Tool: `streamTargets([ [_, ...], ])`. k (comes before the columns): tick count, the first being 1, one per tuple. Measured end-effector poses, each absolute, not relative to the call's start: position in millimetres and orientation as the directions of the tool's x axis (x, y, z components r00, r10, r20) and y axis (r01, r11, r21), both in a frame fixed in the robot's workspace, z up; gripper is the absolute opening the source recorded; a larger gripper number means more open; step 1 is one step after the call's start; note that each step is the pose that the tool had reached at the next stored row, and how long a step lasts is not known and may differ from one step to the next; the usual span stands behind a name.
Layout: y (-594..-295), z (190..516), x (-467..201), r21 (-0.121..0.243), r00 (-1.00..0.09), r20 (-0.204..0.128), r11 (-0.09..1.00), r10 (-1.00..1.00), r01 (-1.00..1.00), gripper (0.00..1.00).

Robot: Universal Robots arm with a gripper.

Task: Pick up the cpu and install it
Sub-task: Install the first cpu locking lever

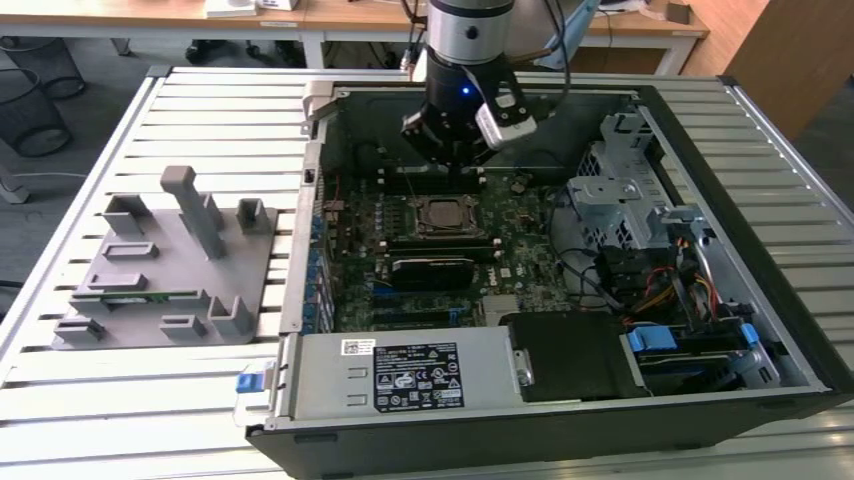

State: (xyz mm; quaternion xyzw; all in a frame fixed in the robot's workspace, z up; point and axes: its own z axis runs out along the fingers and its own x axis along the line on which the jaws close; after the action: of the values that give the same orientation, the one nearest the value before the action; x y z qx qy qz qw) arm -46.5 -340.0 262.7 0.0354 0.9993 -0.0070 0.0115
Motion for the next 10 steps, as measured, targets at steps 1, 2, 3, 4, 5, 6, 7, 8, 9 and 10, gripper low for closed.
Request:
streamTargets([
  [1,-340.0,262.5,-46.5,-0.014,-0.998,-0.024,0.998,0.053,0.053,0.11],
  [2,-340.0,262.4,-46.5,-0.014,-0.999,-0.024,0.999,0.035,0.035,0.11],
  [3,-340.0,262.3,-46.5,-0.014,-1.0,-0.024,1.0,0.017,0.017,0.11],
  [4,-340.0,262.2,-46.5,-0.015,-1.0,-0.024,1.0,-0.001,-0.001,0.11],
  [5,-340.0,262.0,-46.6,-0.015,-1.0,-0.024,1.0,-0.019,-0.018,0.11],
  [6,-340.0,261.9,-47.0,-0.015,-0.999,-0.024,0.999,-0.03,-0.03,0.11],
  [7,-340.0,261.8,-47.9,-0.015,-0.999,-0.024,0.999,-0.033,-0.033,0.11],
  [8,-340.0,261.7,-49.1,-0.015,-0.999,-0.024,0.999,-0.034,-0.033,0.11],
  [9,-340.0,261.7,-51.6,-0.015,-0.999,-0.024,0.999,-0.033,-0.033,0.11],
  [10,-340.0,261.7,-53.9,-0.015,-0.999,-0.024,0.999,-0.033,-0.032,0.11],
])
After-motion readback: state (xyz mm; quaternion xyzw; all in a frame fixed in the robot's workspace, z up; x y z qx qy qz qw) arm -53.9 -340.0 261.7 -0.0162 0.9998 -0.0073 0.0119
